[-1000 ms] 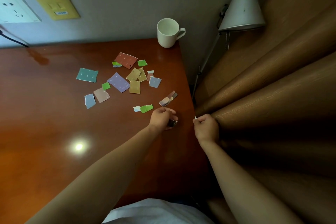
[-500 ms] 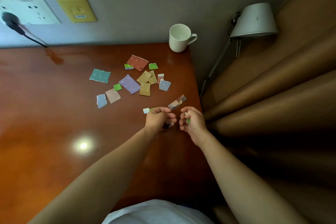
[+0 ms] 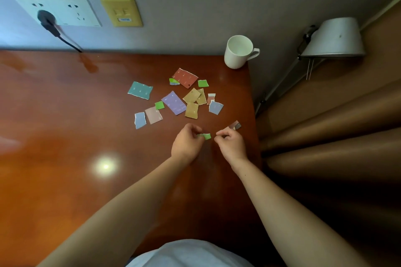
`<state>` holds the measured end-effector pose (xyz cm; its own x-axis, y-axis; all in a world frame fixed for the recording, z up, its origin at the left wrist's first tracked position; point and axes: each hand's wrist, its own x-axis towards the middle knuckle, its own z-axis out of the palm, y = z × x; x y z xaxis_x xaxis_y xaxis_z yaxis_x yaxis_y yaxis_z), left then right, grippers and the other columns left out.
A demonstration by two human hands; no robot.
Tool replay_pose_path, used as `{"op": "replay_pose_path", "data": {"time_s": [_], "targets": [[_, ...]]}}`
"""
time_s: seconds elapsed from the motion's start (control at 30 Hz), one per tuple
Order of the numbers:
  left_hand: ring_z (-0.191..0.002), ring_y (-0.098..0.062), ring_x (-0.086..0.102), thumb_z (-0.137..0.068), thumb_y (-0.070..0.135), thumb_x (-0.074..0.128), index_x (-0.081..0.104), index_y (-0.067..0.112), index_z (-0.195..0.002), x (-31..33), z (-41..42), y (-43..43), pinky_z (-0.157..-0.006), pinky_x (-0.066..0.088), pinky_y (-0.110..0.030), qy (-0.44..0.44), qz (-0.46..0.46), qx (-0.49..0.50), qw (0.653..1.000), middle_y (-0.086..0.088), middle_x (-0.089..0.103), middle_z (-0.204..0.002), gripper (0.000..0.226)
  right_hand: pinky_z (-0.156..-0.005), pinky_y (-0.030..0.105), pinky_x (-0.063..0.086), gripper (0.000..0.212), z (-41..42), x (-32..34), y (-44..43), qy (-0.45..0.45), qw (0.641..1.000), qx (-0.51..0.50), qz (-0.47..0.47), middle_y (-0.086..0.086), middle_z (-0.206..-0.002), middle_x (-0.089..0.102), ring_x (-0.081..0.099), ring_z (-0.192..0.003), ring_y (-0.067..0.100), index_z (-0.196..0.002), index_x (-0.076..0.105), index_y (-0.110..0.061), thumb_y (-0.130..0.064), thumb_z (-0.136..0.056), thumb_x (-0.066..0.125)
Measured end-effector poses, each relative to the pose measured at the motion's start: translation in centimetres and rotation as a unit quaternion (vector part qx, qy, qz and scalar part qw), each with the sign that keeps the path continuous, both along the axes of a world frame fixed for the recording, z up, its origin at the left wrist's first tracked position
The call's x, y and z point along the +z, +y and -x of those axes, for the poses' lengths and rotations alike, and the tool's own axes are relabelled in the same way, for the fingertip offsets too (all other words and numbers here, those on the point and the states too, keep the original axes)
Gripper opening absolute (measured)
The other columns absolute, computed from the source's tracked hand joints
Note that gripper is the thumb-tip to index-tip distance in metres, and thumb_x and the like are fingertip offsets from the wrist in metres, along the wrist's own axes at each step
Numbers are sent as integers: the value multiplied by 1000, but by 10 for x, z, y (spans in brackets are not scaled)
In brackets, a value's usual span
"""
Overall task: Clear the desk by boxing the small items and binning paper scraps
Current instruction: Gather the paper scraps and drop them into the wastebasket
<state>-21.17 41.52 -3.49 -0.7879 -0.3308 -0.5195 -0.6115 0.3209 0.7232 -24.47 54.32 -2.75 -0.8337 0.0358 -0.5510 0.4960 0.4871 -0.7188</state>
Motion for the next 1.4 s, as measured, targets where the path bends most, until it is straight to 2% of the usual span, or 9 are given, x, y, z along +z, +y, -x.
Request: {"op": "replay_pose_path", "data": {"time_s": [0.17, 0.3, 0.4, 0.53, 0.73, 0.97, 1.1, 1.23, 1.4], "targets": [[-99, -27, 61, -90, 31, 59, 56, 22, -115, -6, -4, -10, -75, 52, -37, -5, 181, -130, 975, -1, 56, -117, 27, -70, 27, 47, 29, 4, -9, -12, 29, 990, 109, -85, -2, -85, 58, 56, -76, 16, -117, 61, -22, -11, -90, 60], [-95, -27, 60, -89, 30, 61, 56, 23, -106, -8, -1, -15, -74, 50, -37, -16, 185, -150, 971, -2, 55, -111, 19, -71, 29, 48, 27, 5, -10, -17, 41, 971, 179, -152, -2, -93, 58, 62, -94, 22, -117, 57, -26, -16, -92, 59], [-92, -26, 60, -86, 29, 64, 58, 24, -98, -7, 3, -18, -74, 48, -35, -13, 168, -155, 974, 0, 55, -107, 14, -65, 32, 47, 14, 6, -12, -21, 37, 963, 202, -177, -2, -93, 64, 62, -86, 23, -104, 58, -25, -24, -90, 62], [-85, -20, 58, -84, 27, 65, 57, 28, -94, -12, -3, -24, -65, 41, -29, 25, 139, -157, 977, 7, 51, -94, 13, -59, 28, 41, 11, 5, -14, -25, 27, 975, 171, -139, -9, -70, 54, 55, -71, 18, -87, 60, -21, -30, -88, 66], [-80, -12, 50, -89, 25, 64, 55, 25, -112, -16, -11, -42, -65, 39, -26, 37, 159, -107, 981, 7, 48, -99, 25, -65, 27, 45, 7, 3, -12, -31, 12, 988, 105, -116, -3, -78, 59, 58, -77, 19, -89, 62, -15, -23, -89, 62], [-90, -25, 59, -90, 24, 62, 59, 23, -99, -13, -3, -41, -70, 48, -32, 8, 178, -131, 975, -1, 54, -107, 10, -57, 24, 38, 7, -1, -8, -40, -2, 993, 73, -89, 0, -79, 58, 54, -71, 18, -84, 58, -13, -19, -87, 59], [-85, -22, 57, -91, 30, 61, 57, 23, -90, -11, -2, -42, -71, 50, -35, -1, 170, -137, 976, 0, 53, -102, 8, -45, 23, 33, 9, -4, -5, -41, -53, 998, -33, 13, 5, -70, 53, 45, -54, 16, -78, 55, -10, -16, -82, 58], [-77, -20, 53, -90, 32, 57, 52, 21, -84, -10, -1, -37, -65, 43, -32, 6, 115, -110, 987, 1, 56, -90, 13, -39, 21, 27, 4, -2, 8, -39, -95, 983, -116, 102, 8, -70, 61, 42, -47, 13, -79, 54, -5, -3, -82, 52], [-59, -14, 44, -90, 17, 51, 48, 14, -75, 9, 14, -21, -56, 37, -27, 26, -123, 23, 992, 0, 51, -66, 16, -39, 22, 23, 17, 5, 18, -27, -98, 962, -204, 154, 3, -56, 40, 39, -44, 16, -66, 41, -11, 1, -77, 44]]}}
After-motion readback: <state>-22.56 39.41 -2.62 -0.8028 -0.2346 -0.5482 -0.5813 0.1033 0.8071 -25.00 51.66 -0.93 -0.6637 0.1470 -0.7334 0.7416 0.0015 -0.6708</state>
